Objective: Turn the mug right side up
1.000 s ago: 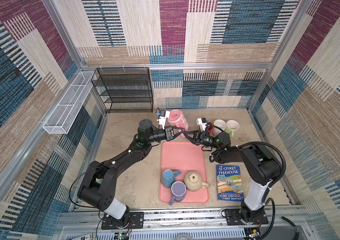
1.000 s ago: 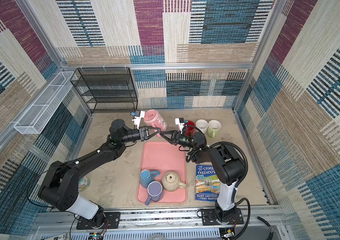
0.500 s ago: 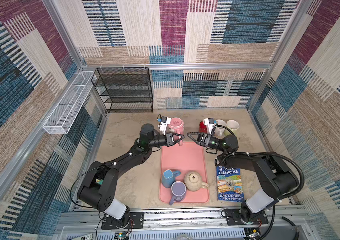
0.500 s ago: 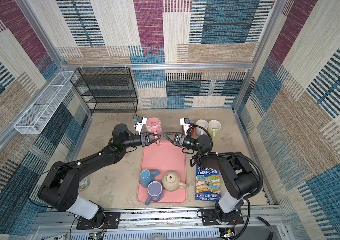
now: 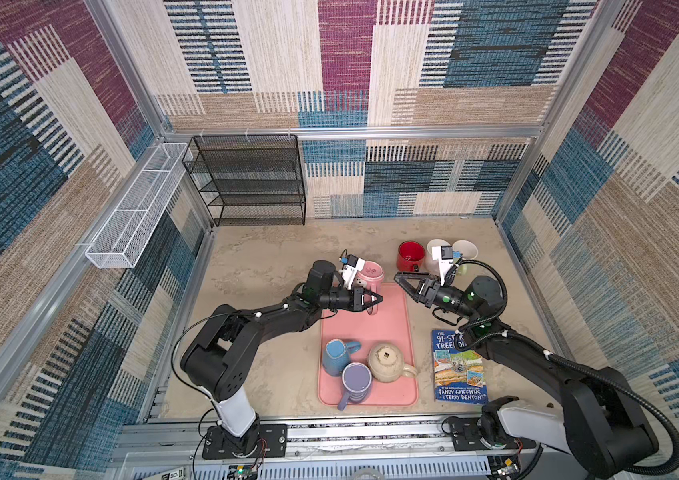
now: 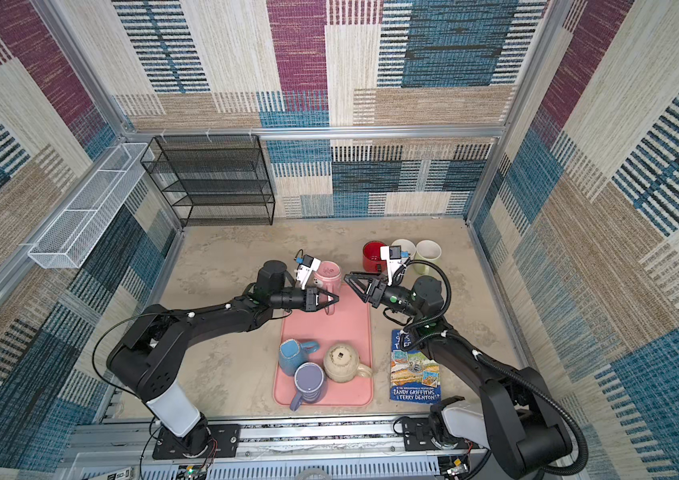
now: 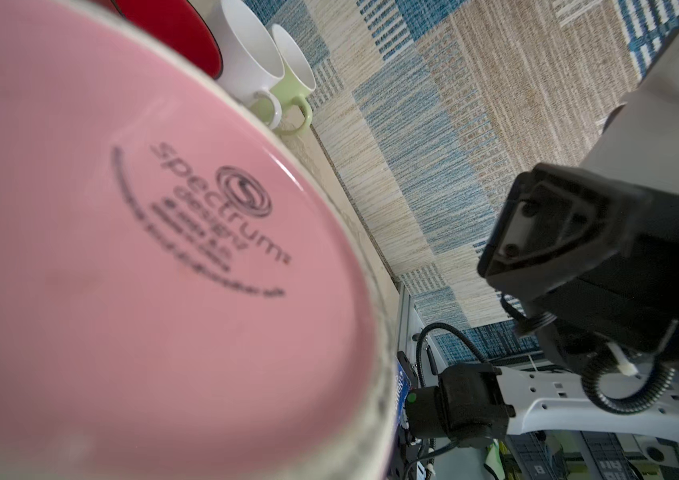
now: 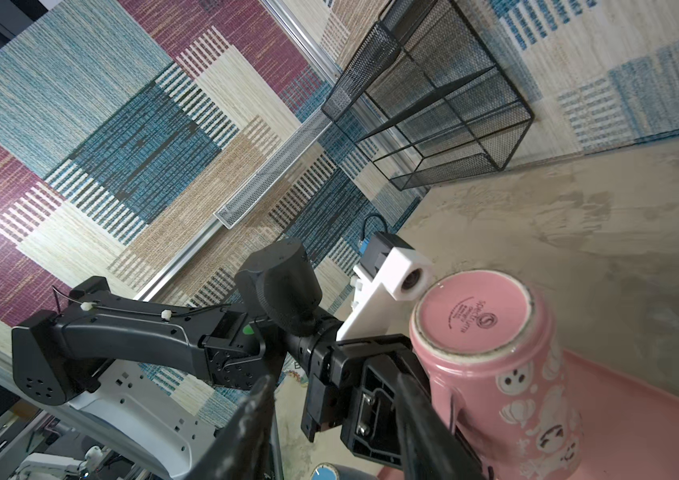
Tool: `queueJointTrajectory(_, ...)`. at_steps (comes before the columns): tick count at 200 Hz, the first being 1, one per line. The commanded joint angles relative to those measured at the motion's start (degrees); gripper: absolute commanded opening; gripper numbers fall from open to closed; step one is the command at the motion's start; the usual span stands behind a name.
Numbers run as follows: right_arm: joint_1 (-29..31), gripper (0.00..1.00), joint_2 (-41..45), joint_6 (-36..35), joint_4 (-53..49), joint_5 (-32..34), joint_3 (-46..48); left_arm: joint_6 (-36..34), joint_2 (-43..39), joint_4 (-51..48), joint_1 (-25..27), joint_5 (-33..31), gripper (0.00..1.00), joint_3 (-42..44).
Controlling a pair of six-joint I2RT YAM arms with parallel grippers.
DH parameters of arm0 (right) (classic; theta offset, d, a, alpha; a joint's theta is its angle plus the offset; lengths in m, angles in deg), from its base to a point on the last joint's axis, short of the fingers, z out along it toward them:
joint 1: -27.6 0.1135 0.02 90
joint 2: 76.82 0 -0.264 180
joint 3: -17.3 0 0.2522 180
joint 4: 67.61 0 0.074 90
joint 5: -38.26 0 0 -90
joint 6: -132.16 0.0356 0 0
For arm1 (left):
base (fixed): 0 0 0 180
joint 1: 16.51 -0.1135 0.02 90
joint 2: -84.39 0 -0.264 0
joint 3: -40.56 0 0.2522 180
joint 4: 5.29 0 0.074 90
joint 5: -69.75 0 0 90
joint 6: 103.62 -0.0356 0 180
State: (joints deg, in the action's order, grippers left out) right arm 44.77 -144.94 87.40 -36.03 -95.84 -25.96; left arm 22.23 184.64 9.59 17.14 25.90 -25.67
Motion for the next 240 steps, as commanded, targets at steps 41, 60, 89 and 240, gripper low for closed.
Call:
queueJointTrajectory(41, -2.87, 0.51, 5.98, -6.99, -11.31, 0.5, -1.0, 0.43, 10.61, 17.85, 2.2, 2.32, 0.0, -2.38)
queueJointTrajectory(60, -3.27, 0.51, 6.32, -7.97, -12.48, 0.63, -1.07, 1.58, 13.04, 20.36, 2.15, 2.8, 0.0, -2.46)
queueJointTrajectory(89, -3.58, 0.51, 5.37, -9.15, -13.49, 0.92, -1.83, -0.59, 13.11, 17.5, 2.21, 1.84, 0.03, -1.81)
queueJointTrajectory(240, -3.42, 0.67, 1.85, -17.55, -35.54, 14.13, -10.68, -10.48, 3.6, -13.43, 2.21, -12.29, 0.48, -3.19)
